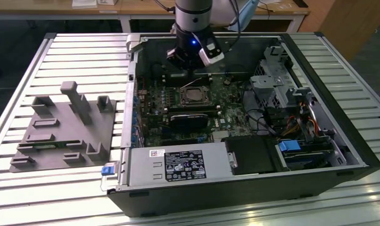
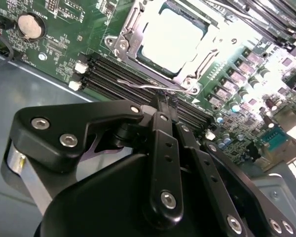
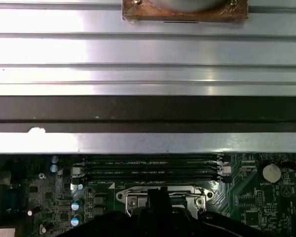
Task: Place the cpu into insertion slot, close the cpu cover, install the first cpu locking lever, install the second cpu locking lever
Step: 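Install the first cpu locking lever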
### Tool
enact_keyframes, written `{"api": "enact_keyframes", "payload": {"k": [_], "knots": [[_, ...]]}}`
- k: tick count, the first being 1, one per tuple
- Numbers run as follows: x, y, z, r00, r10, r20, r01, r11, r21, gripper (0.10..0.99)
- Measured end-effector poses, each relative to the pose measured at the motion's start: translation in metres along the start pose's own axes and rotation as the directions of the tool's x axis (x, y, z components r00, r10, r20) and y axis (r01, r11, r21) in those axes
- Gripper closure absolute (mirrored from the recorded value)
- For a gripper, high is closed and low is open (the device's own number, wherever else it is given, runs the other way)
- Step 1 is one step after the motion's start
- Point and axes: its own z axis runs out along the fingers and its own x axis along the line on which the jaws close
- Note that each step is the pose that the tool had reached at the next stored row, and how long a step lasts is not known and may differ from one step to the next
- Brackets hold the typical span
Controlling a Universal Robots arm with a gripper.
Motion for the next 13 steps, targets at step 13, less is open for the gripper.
{"api": "enact_keyframes", "payload": {"k": [13], "knots": [[-0.0051,0.001,0.0072,1.0,0.0,0.0,0.0,1.0,0.0,0.973]]}}
